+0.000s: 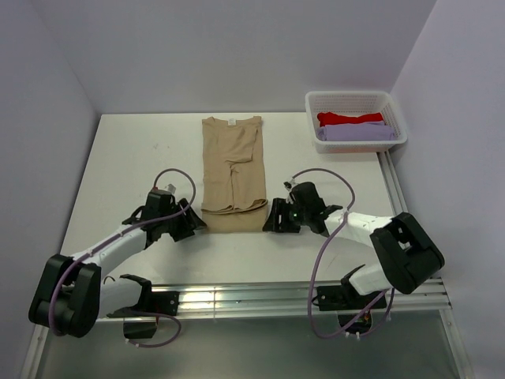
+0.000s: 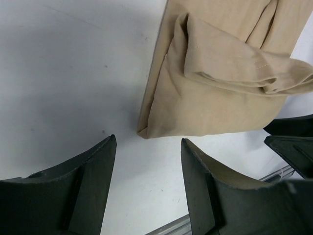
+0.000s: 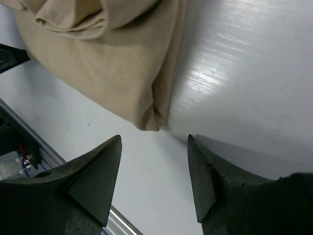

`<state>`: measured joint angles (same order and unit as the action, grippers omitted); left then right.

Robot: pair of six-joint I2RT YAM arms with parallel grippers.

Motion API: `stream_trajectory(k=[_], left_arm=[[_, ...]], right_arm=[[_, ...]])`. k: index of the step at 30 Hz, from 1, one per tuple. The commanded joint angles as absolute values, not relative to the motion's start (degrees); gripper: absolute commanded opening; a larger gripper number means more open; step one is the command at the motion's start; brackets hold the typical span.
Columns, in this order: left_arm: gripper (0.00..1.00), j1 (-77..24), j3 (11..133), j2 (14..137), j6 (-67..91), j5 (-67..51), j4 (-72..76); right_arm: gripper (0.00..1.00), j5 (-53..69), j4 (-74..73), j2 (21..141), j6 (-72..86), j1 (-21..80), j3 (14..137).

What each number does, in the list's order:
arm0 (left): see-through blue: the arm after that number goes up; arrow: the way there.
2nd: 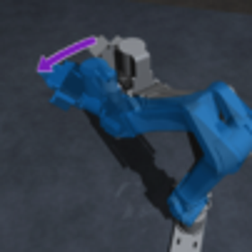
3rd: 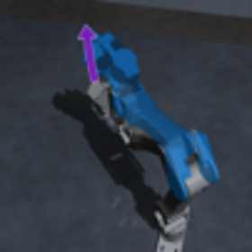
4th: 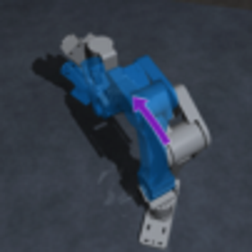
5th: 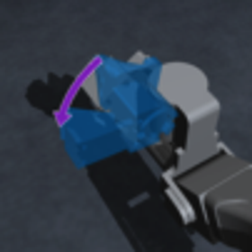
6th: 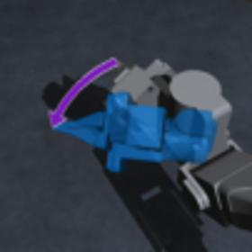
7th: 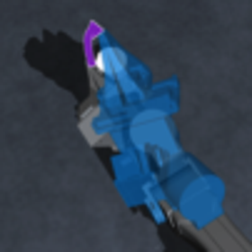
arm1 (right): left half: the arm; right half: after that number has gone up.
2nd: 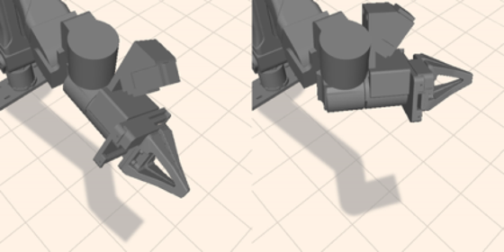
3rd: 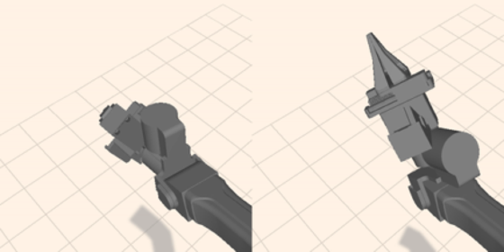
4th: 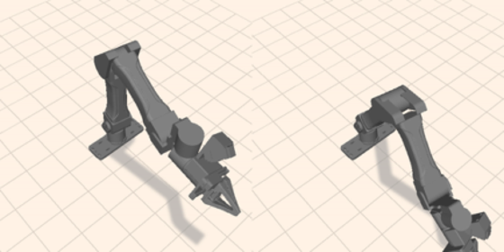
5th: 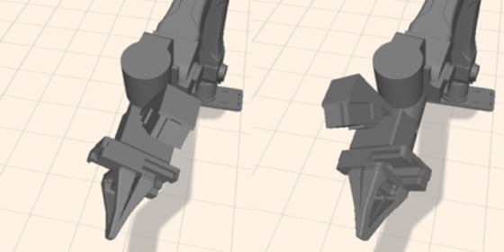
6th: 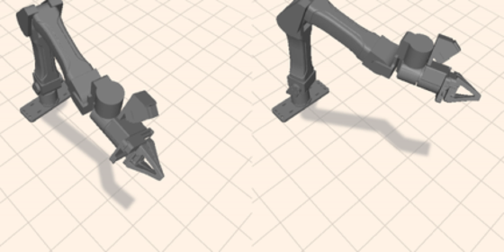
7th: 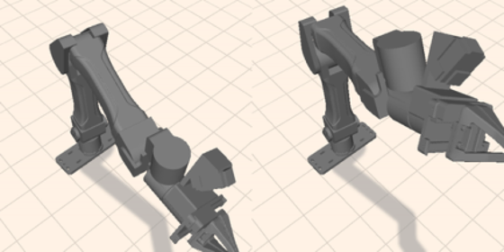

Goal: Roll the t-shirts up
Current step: Fold the tshirt

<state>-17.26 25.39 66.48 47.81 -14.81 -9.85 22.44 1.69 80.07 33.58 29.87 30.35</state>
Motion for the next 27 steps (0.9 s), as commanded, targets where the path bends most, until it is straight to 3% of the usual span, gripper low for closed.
stream_trajectory(k=[1,9,15,18,21,22,25,27], left_arm=[[0.61,-18.89,24.52,67.41,48.96,-15.03,-2.38],[0.58,-19.25,23.03,71.19,48.6,-13.71,3.69],[0.53,-19.6,22.24,74.09,48.96,-14.77,5.01],[0.5,-19.86,21.62,73.48,48.96,-14.76,5.1],[0.31,-20.13,21.8,73.39,48.78,-15.99,4.93],[0.26,-20.3,21.88,73.39,48.69,-15.91,4.49],[0.04,-20.57,22.59,72.52,48.34,-14.08,1.59],[0.0,-20.57,23.81,72.16,48.25,-12.4,-3.3]], right_arm=[[0.63,18.47,12.03,79.19,35.68,32.77,29.53],[0.59,14.86,16.08,83.75,34.63,35.68,29.88],[0.49,14.51,16.96,85.43,34.98,36.21,29.53],[0.36,14.06,17.4,85.34,34.8,36.39,28.92],[0.14,14.5,17.32,85.87,34.8,36.39,29.09],[0.01,14.76,17.05,86.04,34.8,36.39,29.27],[0.0,14.15,15.39,85.0,34.98,36.39,29.53],[0.0,13.19,12.67,83.51,35.07,36.39,30.05]])
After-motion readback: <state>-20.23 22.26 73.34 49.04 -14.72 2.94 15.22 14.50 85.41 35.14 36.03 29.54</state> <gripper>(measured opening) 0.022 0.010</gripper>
